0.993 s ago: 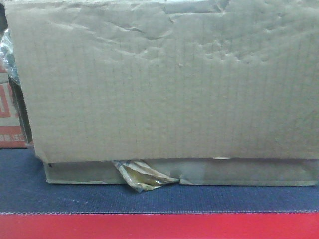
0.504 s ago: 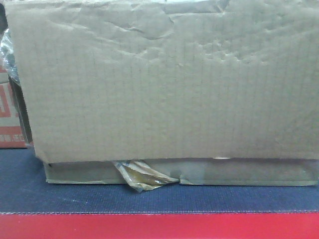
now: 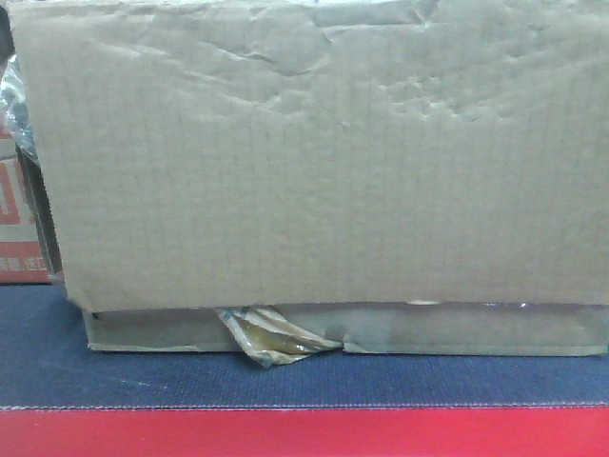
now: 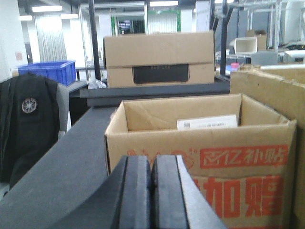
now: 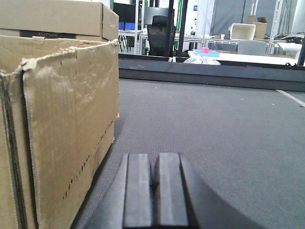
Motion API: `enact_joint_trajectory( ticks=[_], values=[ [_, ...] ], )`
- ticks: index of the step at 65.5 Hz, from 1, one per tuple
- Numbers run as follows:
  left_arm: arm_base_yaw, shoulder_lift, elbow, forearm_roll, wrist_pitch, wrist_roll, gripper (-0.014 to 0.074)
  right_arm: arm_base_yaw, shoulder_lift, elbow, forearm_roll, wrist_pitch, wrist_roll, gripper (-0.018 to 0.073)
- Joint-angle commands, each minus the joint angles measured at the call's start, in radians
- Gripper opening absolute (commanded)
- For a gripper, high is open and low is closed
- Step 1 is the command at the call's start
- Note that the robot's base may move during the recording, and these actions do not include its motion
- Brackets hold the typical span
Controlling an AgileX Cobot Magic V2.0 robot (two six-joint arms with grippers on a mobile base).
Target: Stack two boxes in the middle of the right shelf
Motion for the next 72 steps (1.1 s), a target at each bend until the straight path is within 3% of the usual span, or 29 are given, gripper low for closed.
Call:
enact_joint_trajectory(
  ticks=[1, 7, 14, 21, 40, 56, 65, 72],
  values=[
    [0.005, -0.003, -0.011, 0.010, -0.006, 0.002, -0.0111, -0.005, -0.003, -0.004, 0.004, -0.021, -0.002, -0.0162],
    [0.005, -0.003, -0.089, 0.000, 0.104, 0.002, -0.0111, -0.005, -0.003, -0.004, 0.004, -0.021, -0.002, -0.0162],
    [0.005, 0.019, -0.243, -0.058, 0.339, 0.002, -0.0111, -0.005, -0.003, -0.004, 0.004, -0.021, -0.002, -0.0162],
    [0.005, 0.113, -0.392, -0.087, 0.496, 0.002, -0.0111, -0.005, -0.003, -0.004, 0.004, -0.021, -0.002, -0.0162],
    [0.005, 0.641, -0.807, -0.093, 0.863, 0.002, -0.0111, -0.005, -0.003, -0.004, 0.004, -0.021, -0.002, -0.0162],
    [0.005, 0.939, -1.007, -0.116, 0.792, 0.002, -0.0111, -0.005, -0.003, -0.004, 0.004, -0.021, -0.002, -0.0162],
    [0.005, 1.041, -1.038, -0.122, 0.661, 0.002, -0.0111, -0.005, -0.003, -0.004, 0.004, -0.021, -0.002, -0.0162],
    [0.005, 1.103, -1.082, -0.122, 0.677, -0.009, -0.0111, -0.005, -0.003, -0.004, 0.004, -0.021, -0.002, -0.0162]
  ],
)
